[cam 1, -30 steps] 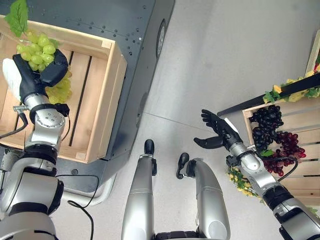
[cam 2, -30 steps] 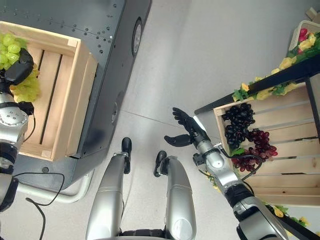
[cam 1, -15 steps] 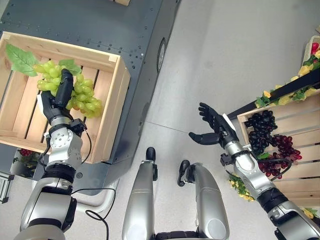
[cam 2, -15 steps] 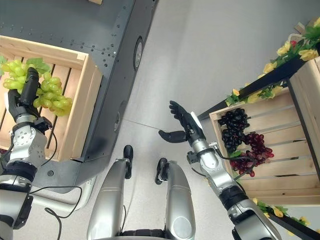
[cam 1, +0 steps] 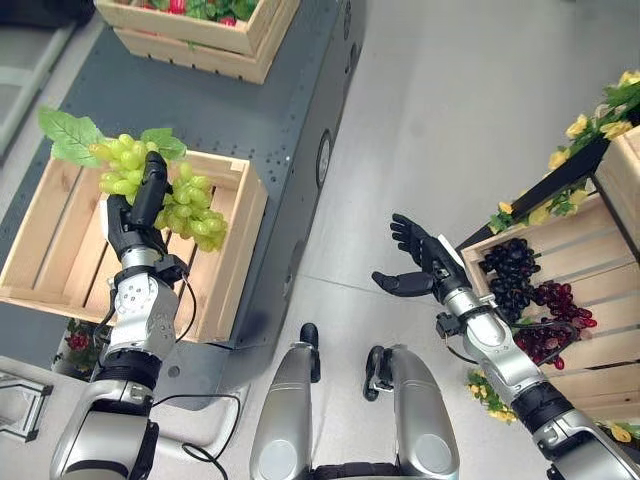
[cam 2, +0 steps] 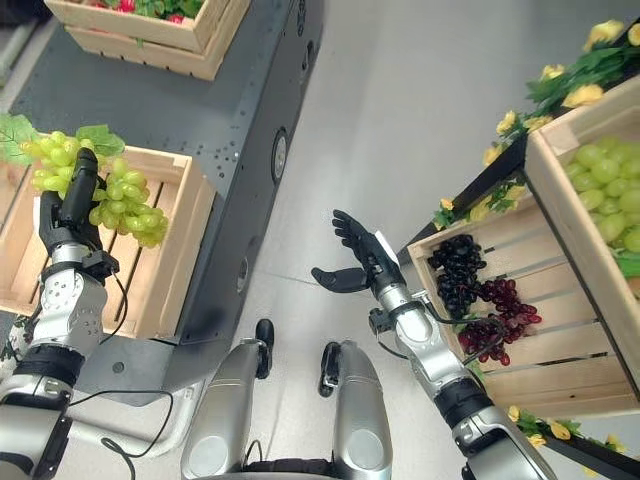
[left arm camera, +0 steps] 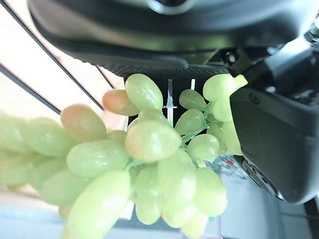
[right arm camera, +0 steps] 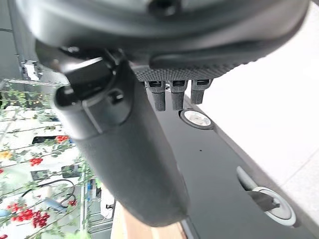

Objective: Pick up the fruits from the basket on one side to the basket on the other side

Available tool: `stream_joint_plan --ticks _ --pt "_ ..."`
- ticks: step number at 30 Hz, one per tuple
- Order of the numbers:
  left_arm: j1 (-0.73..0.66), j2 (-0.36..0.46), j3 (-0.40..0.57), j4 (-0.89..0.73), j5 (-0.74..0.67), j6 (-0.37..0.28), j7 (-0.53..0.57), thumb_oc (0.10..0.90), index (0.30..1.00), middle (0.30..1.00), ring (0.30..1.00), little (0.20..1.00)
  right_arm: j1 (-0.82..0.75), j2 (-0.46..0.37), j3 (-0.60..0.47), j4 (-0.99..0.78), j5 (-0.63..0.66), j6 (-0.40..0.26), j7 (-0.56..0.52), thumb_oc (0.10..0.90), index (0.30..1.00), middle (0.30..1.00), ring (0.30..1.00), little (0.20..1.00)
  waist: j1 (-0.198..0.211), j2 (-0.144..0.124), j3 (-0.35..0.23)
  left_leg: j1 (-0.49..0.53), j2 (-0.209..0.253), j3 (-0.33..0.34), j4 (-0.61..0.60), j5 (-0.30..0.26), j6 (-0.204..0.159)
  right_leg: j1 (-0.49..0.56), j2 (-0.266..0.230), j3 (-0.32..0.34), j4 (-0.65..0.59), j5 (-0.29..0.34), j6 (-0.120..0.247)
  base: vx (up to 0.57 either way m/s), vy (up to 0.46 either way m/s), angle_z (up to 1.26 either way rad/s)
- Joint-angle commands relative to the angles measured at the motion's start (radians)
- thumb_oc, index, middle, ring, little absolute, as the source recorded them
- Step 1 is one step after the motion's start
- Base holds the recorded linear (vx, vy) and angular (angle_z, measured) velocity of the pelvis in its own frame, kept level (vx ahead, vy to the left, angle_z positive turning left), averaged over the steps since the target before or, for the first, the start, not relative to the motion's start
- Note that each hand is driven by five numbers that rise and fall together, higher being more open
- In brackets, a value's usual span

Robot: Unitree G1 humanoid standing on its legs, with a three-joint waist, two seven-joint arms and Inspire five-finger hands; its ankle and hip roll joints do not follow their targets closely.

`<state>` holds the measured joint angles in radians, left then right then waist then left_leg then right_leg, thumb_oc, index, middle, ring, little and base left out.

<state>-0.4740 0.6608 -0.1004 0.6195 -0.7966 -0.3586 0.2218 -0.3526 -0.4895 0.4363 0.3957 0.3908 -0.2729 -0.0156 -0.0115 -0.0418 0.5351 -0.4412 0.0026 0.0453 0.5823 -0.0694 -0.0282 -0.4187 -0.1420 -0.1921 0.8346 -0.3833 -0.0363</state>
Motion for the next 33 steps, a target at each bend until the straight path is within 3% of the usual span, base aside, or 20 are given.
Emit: stream_joint_plan --ticks 1,9,15,21,28,33 --pt "-0.038 0.009 0.093 -0.148 0.105 -0.169 -0.018 0.400 0.300 0.300 0.300 0.300 -0.038 -0.013 -0.073 -0.117 0.000 -0.064 0.059 0.800 0.900 0.900 0.900 0.900 0.007 0.072 -0.090 0.146 -0.068 0.054 0.065 -0.228 0.076 0.116 0.004 0.018 -0.132 0.074 -0.011 0.06 -0.020 -0.01" --pt "-0.053 0.028 0.053 -0.164 0.141 -0.177 -0.032 0.400 0.300 0.300 0.300 0.300 -0.052 -0.009 -0.053 -0.117 0.082 -0.028 0.154 0.800 0.900 0.900 0.900 0.900 0.010 0.068 -0.195 0.288 -0.074 0.023 -0.108 -0.185 0.062 0.265 0.013 0.011 -0.318 0.121 0.014 0.06 -0.050 -0.03" --pt "-0.070 0.027 0.014 -0.173 0.122 -0.144 -0.128 0.400 0.300 0.300 0.300 0.300 -0.057 -0.031 -0.050 -0.113 0.118 0.052 0.189 0.800 0.900 0.900 0.900 0.900 0.006 0.066 -0.296 0.413 -0.068 0.012 -0.282 -0.132 0.043 0.403 0.052 0.002 -0.524 0.171 0.033 0.08 -0.089 -0.01" --pt "-0.108 0.025 -0.032 -0.171 0.106 -0.122 -0.195 0.400 0.300 0.300 0.300 0.300 -0.081 0.010 -0.096 -0.109 0.330 0.132 0.235 0.800 0.900 0.900 0.900 0.900 -0.002 0.066 -0.358 0.486 -0.063 -0.003 -0.435 -0.067 0.030 0.478 0.093 0.007 -0.680 0.236 0.046 0.03 -0.093 0.02" --pt "-0.185 0.015 -0.089 -0.150 0.072 -0.093 -0.229 0.400 0.300 0.300 0.300 0.300 -0.158 0.020 -0.099 -0.140 0.392 0.182 0.260 0.800 0.900 0.900 0.900 0.900 -0.015 0.065 -0.401 0.523 -0.057 0.001 -0.538 -0.026 0.025 0.516 0.113 0.040 -0.816 0.308 0.060 0.00 -0.053 -0.01" --pt "-0.273 -0.034 -0.150 -0.122 0.054 -0.069 -0.247 0.400 0.300 0.300 0.300 0.300 -0.302 0.027 -0.092 -0.125 0.451 0.244 0.236 0.800 0.900 0.900 0.900 0.900 -0.026 0.069 -0.429 0.547 -0.049 0.010 -0.617 0.003 0.015 0.538 0.129 0.062 -0.911 0.361 0.071 0.01 -0.014 -0.08"
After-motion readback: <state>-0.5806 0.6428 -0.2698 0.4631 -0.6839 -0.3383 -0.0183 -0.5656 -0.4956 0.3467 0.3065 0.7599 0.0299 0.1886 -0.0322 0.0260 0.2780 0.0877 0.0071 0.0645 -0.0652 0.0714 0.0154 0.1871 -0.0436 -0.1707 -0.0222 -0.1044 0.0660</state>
